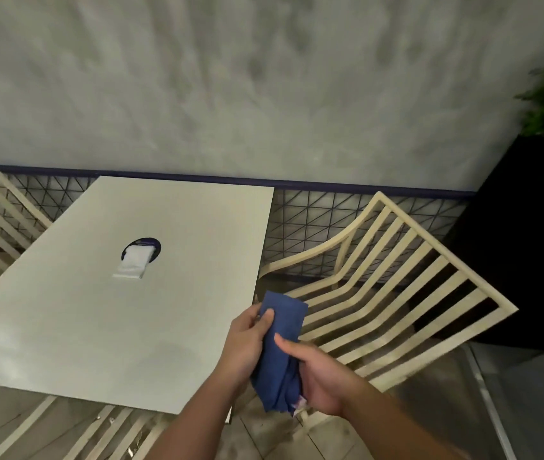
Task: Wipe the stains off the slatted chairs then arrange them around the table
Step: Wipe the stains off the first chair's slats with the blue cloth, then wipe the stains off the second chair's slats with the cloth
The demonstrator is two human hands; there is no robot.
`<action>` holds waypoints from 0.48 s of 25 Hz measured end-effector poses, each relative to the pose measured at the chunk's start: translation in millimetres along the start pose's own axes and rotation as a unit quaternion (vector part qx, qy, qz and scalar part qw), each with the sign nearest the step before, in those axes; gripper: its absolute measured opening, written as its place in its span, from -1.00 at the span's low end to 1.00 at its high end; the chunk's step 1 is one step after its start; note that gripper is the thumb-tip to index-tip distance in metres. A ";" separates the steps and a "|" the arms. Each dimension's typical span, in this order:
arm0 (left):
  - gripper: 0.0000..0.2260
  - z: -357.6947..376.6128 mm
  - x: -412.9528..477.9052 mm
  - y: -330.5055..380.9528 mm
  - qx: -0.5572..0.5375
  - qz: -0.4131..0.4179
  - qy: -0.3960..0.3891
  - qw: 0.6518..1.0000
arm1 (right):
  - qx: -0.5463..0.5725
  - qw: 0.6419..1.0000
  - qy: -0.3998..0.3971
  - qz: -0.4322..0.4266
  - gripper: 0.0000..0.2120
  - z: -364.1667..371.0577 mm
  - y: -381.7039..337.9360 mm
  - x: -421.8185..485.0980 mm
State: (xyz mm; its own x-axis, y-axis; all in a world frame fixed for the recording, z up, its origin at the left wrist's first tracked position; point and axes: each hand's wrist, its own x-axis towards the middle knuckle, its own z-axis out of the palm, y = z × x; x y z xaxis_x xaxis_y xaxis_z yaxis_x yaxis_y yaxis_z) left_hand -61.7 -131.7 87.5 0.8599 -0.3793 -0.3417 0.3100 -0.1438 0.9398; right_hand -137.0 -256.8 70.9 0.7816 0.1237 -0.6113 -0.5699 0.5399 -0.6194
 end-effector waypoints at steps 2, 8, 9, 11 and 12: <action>-0.82 2.5 -18.5 -8.9 0.024 -0.003 0.017 1.000 | -0.029 0.999 0.016 -0.010 -0.41 1.1 10.7 -15.2; -0.75 14.9 -92.1 -41.2 0.054 -0.022 0.038 0.998 | -0.023 0.999 0.021 -0.016 -0.39 -19.2 53.7 -61.8; -0.74 18.1 -106.4 -51.8 0.065 -0.031 0.043 0.996 | -0.021 1.000 0.016 -0.001 -0.38 -22.4 64.7 -72.0; -0.73 24.6 -130.2 -74.2 0.077 -0.054 0.047 0.994 | 0.008 1.000 0.008 0.022 -0.54 -29.2 87.0 -91.2; -0.74 25.2 -143.4 -86.3 0.077 -0.069 0.060 0.993 | 0.020 0.999 0.010 0.037 -0.62 -31.7 99.8 -100.4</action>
State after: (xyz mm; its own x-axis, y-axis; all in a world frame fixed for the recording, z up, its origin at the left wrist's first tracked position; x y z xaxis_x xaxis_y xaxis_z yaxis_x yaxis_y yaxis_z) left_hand -222.0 -88.0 55.2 0.8588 -0.2359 -0.4548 0.3699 -0.3288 0.8690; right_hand -280.5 -241.7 54.8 0.7328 0.1483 -0.6641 -0.6145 0.5633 -0.5523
